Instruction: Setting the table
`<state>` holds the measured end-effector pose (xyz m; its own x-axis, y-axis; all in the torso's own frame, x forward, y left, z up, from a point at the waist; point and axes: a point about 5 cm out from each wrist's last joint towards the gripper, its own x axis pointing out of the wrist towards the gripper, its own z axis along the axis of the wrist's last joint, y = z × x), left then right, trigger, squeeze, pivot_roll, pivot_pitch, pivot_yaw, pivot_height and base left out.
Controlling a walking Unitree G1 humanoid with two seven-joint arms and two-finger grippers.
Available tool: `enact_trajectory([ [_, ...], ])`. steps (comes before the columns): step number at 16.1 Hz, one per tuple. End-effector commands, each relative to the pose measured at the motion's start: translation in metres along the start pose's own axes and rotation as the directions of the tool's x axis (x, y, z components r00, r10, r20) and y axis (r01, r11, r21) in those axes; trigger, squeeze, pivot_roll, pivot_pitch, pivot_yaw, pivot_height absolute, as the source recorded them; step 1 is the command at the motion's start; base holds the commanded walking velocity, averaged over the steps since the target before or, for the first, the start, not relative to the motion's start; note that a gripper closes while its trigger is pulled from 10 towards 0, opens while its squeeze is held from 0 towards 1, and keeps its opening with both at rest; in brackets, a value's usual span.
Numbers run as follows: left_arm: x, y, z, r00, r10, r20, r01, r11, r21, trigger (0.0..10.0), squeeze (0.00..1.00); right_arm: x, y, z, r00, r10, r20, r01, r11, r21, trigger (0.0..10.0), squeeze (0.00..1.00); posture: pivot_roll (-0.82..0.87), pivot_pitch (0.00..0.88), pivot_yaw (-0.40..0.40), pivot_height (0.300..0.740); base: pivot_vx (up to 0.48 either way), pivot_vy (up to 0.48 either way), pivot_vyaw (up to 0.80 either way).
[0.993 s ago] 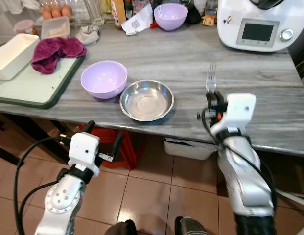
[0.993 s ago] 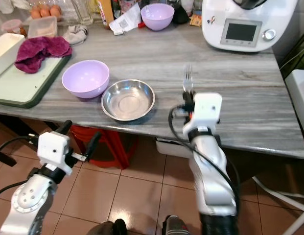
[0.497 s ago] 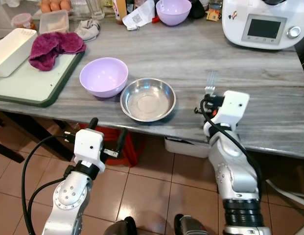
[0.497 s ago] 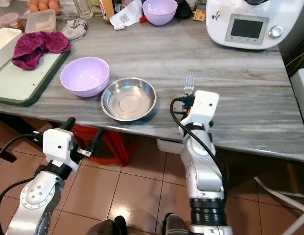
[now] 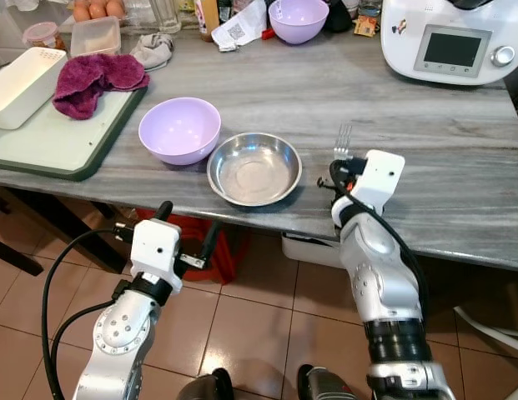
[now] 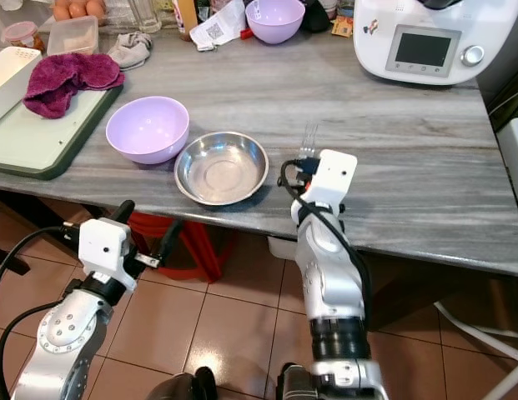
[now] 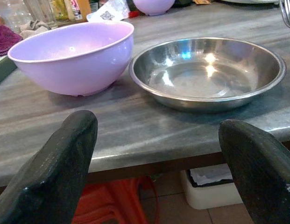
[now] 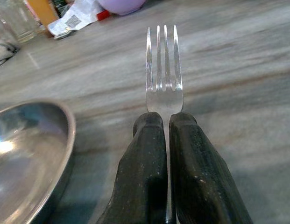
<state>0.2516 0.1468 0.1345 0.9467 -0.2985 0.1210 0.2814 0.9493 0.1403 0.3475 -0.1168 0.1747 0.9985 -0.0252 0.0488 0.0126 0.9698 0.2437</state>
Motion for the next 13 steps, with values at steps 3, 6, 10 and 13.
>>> enact_trajectory([
  [3,-0.003,-0.003,-0.004,0.999,-0.026,-0.022,0.026,1.0,-0.009,10.0,0.0,0.009,0.0,0.005,0.999,-0.021,0.025,0.021,1.0,0.012,10.0,0.0,-0.12,0.236,0.045,0.74,0.0,0.0,0.0],
  [6,-0.004,-0.005,-0.003,0.999,-0.036,-0.022,0.036,0.999,-0.014,10.0,0.0,0.017,-0.002,0.003,0.999,-0.033,0.012,0.033,0.999,0.014,10.0,0.0,-0.12,0.237,0.045,0.74,0.0,0.0,0.0],
  [10,-0.005,-0.011,0.001,0.993,-0.117,0.005,0.117,0.991,-0.059,10.0,0.0,0.023,0.0,-0.004,0.999,-0.03,-0.018,0.031,0.999,0.041,10.0,0.0,-0.11,0.243,0.047,0.74,0.0,0.0,0.0],
  [13,-0.006,-0.016,0.007,0.983,-0.182,0.033,0.184,0.978,-0.102,10.0,0.0,0.028,0.004,-0.005,0.999,-0.027,-0.019,0.027,0.999,0.043,10.0,0.0,-0.11,0.247,0.048,0.74,0.0,0.0,0.0],
])
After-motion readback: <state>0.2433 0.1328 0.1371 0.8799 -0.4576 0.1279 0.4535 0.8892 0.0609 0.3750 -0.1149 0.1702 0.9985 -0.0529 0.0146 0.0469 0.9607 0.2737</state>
